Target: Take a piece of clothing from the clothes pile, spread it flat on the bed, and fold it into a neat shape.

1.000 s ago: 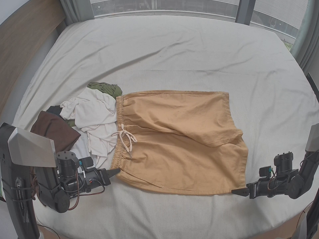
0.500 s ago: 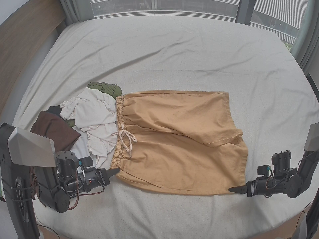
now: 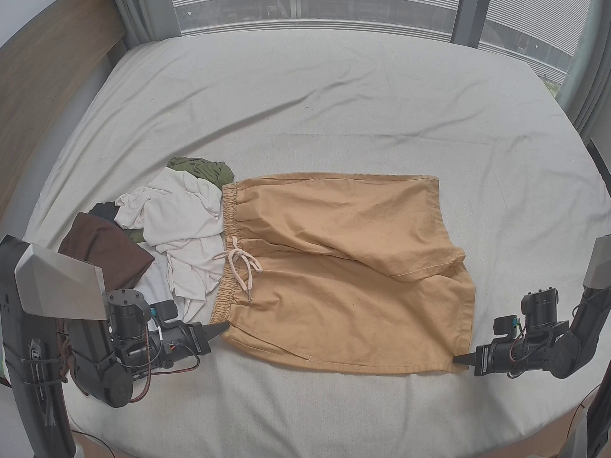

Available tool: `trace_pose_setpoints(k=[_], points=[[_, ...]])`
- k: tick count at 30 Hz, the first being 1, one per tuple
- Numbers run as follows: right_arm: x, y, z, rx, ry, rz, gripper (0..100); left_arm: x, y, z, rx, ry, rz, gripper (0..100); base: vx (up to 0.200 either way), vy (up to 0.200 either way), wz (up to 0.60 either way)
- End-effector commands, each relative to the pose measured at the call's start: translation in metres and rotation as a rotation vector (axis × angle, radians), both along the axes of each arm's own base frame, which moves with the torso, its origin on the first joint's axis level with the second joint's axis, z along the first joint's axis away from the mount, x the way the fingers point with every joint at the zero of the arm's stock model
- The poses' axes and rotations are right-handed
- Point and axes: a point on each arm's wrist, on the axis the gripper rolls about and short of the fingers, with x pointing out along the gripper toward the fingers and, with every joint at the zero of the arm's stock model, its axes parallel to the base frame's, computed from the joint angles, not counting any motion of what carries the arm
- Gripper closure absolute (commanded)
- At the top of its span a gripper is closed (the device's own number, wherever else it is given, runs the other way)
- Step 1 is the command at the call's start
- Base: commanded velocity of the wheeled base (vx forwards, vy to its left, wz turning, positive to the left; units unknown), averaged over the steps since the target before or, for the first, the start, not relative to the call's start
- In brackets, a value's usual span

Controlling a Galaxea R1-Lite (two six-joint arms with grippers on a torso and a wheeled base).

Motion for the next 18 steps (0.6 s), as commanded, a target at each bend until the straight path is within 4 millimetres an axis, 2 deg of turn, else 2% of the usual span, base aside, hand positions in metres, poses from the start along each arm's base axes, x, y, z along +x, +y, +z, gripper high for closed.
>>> trace_pose_setpoints(k=[1,5,11,18], points=[[-0.002,0.002,0.002,0.0,-0.001,0.009,100,-0.007,0.004,0.004,-0.003,0.011,0.001,100,0.0,0.0,0.0],[-0.005,0.003,0.005,-0.005,0.022,0.016,100,-0.013,0.013,0.004,0.013,0.015,-0.009,100,0.0,0.0,0.0],[-0.007,0.007,0.004,-0.01,0.038,0.04,100,-0.036,0.028,-0.002,0.054,0.037,-0.114,100,0.0,0.0,0.0],[-0.016,0.006,0.001,-0.035,0.046,0.071,100,-0.043,0.029,-0.004,0.071,0.049,-0.129,100,0.0,0.0,0.0]])
